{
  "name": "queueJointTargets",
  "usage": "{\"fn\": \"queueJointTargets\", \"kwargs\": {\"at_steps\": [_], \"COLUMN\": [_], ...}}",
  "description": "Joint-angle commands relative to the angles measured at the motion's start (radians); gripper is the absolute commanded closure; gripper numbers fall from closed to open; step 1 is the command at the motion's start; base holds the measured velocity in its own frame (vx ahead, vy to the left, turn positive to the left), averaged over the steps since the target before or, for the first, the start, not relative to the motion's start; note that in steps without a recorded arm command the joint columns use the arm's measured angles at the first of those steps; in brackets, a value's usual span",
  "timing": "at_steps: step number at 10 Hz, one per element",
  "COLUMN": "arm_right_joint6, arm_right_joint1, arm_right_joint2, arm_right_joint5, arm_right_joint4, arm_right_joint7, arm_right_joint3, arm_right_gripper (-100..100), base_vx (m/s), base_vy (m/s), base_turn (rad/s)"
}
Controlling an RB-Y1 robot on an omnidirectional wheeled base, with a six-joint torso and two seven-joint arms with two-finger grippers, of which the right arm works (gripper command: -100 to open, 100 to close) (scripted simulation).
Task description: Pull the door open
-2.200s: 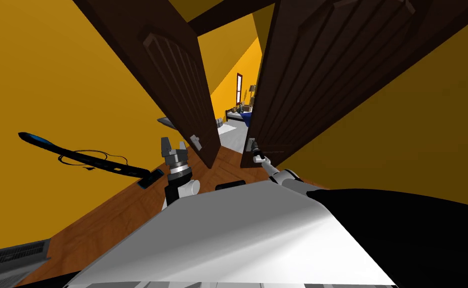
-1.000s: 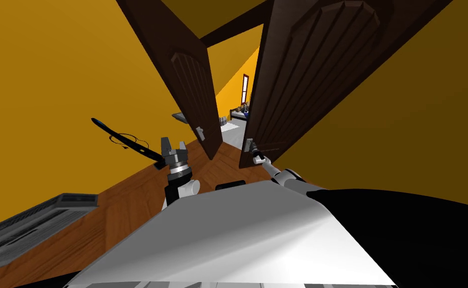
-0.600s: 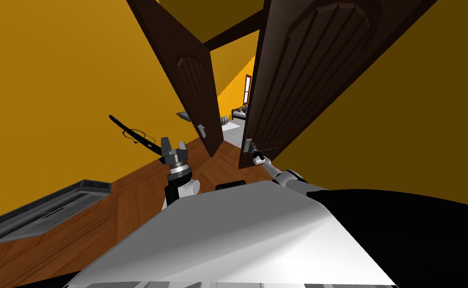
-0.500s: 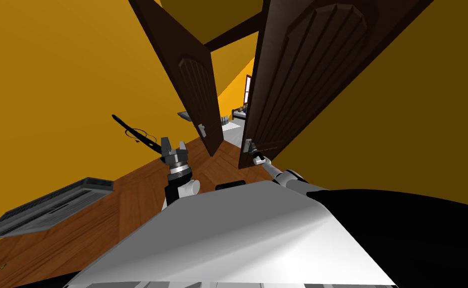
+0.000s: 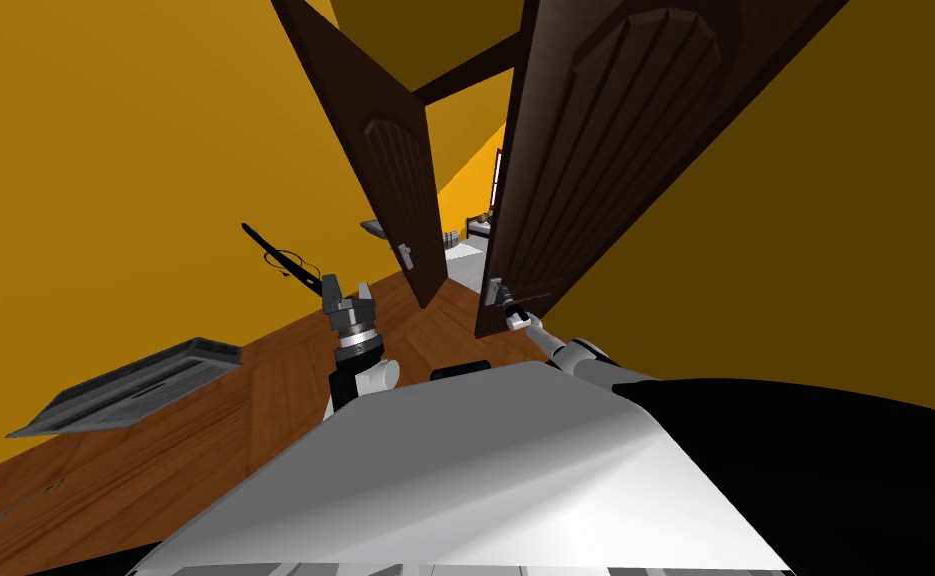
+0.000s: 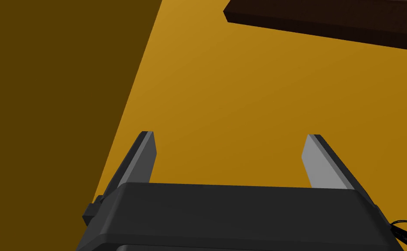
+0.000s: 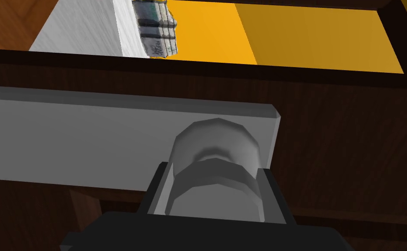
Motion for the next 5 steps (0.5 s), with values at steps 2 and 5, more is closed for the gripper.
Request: {"fn": "queueJointTargets", "kwargs": {"at_steps": [2,5], "arm_right_joint6": [-0.010,-0.021], "arm_right_joint1": [0.011,0.019], "arm_right_joint2": [-0.024,-0.051], "arm_right_joint5": [-0.005,-0.011], "arm_right_joint4": [-0.025,-0.049], "arm_right_joint7": [-0.023,-0.047], "arm_right_joint3": [0.046,0.089], "arm_right_gripper": [100,100], "base_vx": [-0.178,-0.188], "base_vy": [-0.117,-0.106], "base_turn": [0.106,0.075]}}
